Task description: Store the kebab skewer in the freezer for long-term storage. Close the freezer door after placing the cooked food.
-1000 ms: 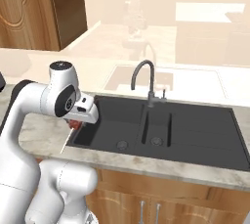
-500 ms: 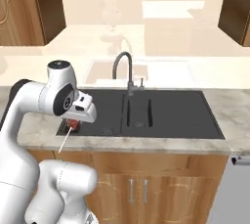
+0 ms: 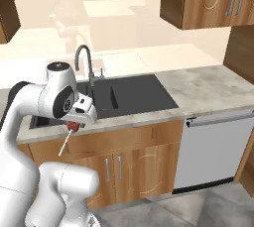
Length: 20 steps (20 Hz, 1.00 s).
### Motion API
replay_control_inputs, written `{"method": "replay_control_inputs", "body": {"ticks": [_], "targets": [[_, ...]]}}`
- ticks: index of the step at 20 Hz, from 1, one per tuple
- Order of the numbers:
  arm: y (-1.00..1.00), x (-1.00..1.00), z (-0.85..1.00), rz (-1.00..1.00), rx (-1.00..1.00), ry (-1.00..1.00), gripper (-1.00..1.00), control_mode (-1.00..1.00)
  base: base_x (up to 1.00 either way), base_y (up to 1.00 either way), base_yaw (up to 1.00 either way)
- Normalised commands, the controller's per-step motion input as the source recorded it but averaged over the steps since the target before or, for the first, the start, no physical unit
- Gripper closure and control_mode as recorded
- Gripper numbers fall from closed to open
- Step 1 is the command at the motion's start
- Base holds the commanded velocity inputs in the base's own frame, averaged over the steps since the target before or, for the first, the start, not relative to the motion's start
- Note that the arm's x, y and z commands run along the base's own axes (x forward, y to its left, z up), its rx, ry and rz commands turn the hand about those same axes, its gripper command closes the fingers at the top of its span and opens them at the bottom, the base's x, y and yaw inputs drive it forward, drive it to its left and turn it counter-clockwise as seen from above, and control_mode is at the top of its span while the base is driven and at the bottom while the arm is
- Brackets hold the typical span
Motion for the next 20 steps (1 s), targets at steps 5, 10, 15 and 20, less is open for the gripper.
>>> {"method": "replay_control_inputs", "body": {"ticks": [5,10,15,20], "targets": [[0.00,0.00,0.00,0.00,0.00,0.00,1.00,1.00,-0.18,-0.40,-0.59],[0.00,0.00,0.00,0.00,0.00,0.00,1.00,1.00,-0.02,-0.33,-0.75],[0.00,0.00,0.00,0.00,0.00,0.00,1.00,1.00,0.00,-0.27,-0.74],[0.00,0.00,0.00,0.00,0.00,0.00,1.00,1.00,0.00,-0.44,-0.71]]}}
